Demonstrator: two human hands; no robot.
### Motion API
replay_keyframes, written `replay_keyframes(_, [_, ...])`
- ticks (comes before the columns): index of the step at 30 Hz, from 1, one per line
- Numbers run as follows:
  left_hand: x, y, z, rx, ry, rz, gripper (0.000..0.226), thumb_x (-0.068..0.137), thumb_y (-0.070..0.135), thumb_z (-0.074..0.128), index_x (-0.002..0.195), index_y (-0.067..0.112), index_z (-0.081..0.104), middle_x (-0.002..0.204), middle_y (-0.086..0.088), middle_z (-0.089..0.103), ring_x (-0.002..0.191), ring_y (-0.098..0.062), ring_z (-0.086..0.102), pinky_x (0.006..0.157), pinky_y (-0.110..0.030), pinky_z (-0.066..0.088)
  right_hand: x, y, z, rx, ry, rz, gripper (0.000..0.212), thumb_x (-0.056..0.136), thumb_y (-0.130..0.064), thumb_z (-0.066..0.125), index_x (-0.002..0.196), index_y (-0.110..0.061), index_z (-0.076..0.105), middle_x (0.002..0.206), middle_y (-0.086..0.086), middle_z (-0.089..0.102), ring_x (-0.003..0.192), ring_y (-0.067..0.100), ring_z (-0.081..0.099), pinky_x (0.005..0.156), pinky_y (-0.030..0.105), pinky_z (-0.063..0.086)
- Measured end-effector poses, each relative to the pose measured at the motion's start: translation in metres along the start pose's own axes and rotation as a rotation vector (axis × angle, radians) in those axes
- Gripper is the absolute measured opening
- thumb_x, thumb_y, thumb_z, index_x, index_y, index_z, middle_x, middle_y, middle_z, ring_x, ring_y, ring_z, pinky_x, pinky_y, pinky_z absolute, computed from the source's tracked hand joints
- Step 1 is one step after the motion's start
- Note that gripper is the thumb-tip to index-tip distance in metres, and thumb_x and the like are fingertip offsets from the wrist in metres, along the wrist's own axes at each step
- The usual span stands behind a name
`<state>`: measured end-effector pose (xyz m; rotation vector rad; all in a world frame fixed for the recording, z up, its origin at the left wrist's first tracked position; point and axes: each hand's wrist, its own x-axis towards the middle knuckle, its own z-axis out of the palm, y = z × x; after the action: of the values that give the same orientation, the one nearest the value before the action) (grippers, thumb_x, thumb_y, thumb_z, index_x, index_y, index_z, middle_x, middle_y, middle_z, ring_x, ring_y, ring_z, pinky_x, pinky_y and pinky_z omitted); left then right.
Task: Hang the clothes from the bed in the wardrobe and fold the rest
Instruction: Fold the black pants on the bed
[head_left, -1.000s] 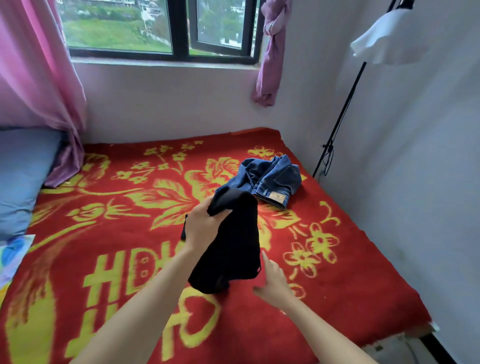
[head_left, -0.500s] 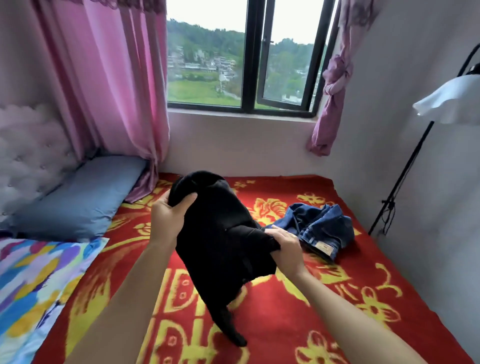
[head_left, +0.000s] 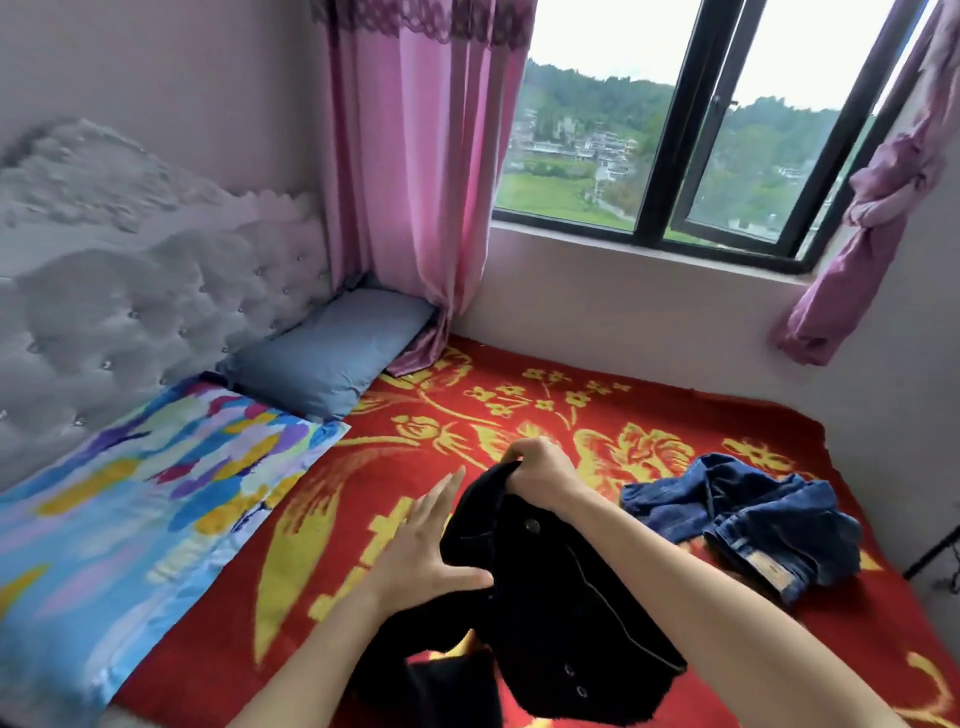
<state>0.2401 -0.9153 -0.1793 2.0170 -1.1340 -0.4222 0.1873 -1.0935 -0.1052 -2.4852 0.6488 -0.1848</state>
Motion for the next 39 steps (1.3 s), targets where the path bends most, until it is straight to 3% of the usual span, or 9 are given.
replay_keyframes(4, [-0.02, 0.008, 0.017, 0.354, 0.17, 0.053, 0.127, 0.051, 0.077, 0.063, 0.137, 0.05, -0.027, 0.156, 0.004, -0.006, 0.141, -0.011, -0.001, 0.112, -0.046, 0.015, 0.003, -0.002, 0.001, 0.049, -0.048, 0.052, 0.019, 0.074, -0.012, 0.063, 0.09, -0.001, 0.066, 0.088, 0.014, 0.066, 0.083, 0.03, 0.064, 0.066, 0.035, 0.051])
replay_keyframes(6, [-0.021, 0.01, 0.024, 0.51, 0.393, 0.178, 0.128, 0.052, 0.058, 0.081, 0.149, 0.026, 0.004, 0.15, -0.015, 0.027, 0.133, -0.029, 0.036, 0.097, -0.05, 0.04, 0.003, 0.0, 0.002, 0.085, -0.072, 0.065, 0.019, 0.073, -0.01, 0.063, 0.089, 0.0, 0.064, 0.083, 0.013, 0.064, 0.079, 0.029, 0.063, 0.063, 0.033, 0.048])
replay_keyframes(12, [-0.011, 0.0, 0.008, -0.019, 0.578, 0.165, 0.034, 0.078, 0.023, 0.074, 0.111, 0.017, 0.069, 0.102, 0.007, 0.071, 0.092, -0.01, 0.068, 0.08, -0.019, 0.052, -0.008, 0.019, 0.003, 0.127, -0.221, 0.026, 0.01, 0.077, -0.01, 0.063, 0.085, -0.009, 0.057, 0.078, 0.006, 0.056, 0.068, 0.02, 0.054, 0.055, 0.027, 0.039])
replay_keyframes(20, [0.015, 0.031, -0.006, 0.06, 0.293, 0.219, 0.019, 0.082, 0.034, 0.067, 0.095, 0.023, 0.076, 0.089, 0.01, 0.074, 0.085, -0.005, 0.068, 0.074, -0.031, 0.055, -0.056, 0.093, 0.043, 0.127, -0.315, 0.013, 0.04, 0.08, -0.014, 0.064, 0.118, -0.02, 0.051, 0.098, 0.0, 0.059, 0.089, 0.02, 0.059, 0.07, 0.031, 0.044])
replay_keyframes(25, [0.022, 0.053, 0.006, 0.155, 0.397, 0.292, 0.035, 0.084, 0.05, 0.055, 0.096, 0.025, 0.076, 0.085, 0.007, 0.074, 0.079, -0.011, 0.069, 0.064, -0.03, 0.054, -0.09, 0.132, 0.059, 0.38, -0.093, 0.121, 0.052, 0.076, -0.018, 0.074, 0.119, -0.033, 0.047, 0.106, -0.015, 0.06, 0.1, 0.011, 0.059, 0.074, 0.016, 0.047])
replay_keyframes(30, [0.039, 0.066, 0.008, 0.138, 0.497, 0.243, 0.023, 0.086, 0.037, 0.065, 0.098, 0.02, 0.076, 0.087, 0.004, 0.074, 0.081, -0.016, 0.07, 0.064, -0.029, 0.054, -0.098, 0.146, 0.052, 0.052, -0.019, 0.02, 0.093, 0.076, -0.026, 0.076, 0.148, -0.03, 0.017, 0.122, -0.012, 0.056, 0.102, 0.013, 0.061, 0.076, 0.023, 0.05])
replay_keyframes(33, [0.045, 0.082, 0.007, 0.11, 0.513, 0.288, 0.046, 0.082, 0.058, 0.051, 0.093, 0.021, 0.076, 0.08, 0.003, 0.074, 0.074, -0.017, 0.069, 0.058, -0.034, 0.054, -0.102, 0.165, 0.05, -0.024, 0.012, 0.163, 0.065, 0.083, -0.021, 0.068, 0.14, -0.029, 0.036, 0.102, 0.0, 0.069, 0.089, 0.021, 0.066, 0.062, 0.025, 0.044])
replay_keyframes(35, [0.051, 0.087, 0.006, 0.094, 0.553, 0.271, 0.047, 0.081, 0.057, 0.049, 0.092, 0.02, 0.076, 0.079, 0.001, 0.074, 0.072, -0.018, 0.069, 0.057, -0.034, 0.054, -0.1, 0.179, 0.038, 0.099, -0.008, 0.307, 0.017, 0.083, -0.024, 0.068, 0.097, -0.029, 0.06, 0.084, -0.002, 0.067, 0.088, 0.024, 0.066, 0.059, 0.029, 0.038])
replay_keyframes(39, [0.069, 0.101, -0.002, 0.083, 0.609, 0.191, 0.022, 0.085, 0.033, 0.067, 0.101, 0.021, 0.074, 0.09, 0.002, 0.074, 0.084, -0.02, 0.069, 0.065, -0.026, 0.047, -0.078, 0.192, -0.022, -0.096, 0.235, 0.346, 0.019, 0.086, -0.041, 0.063, 0.085, -0.022, 0.067, 0.085, -0.002, 0.068, 0.087, 0.021, 0.065, 0.065, 0.028, 0.036])
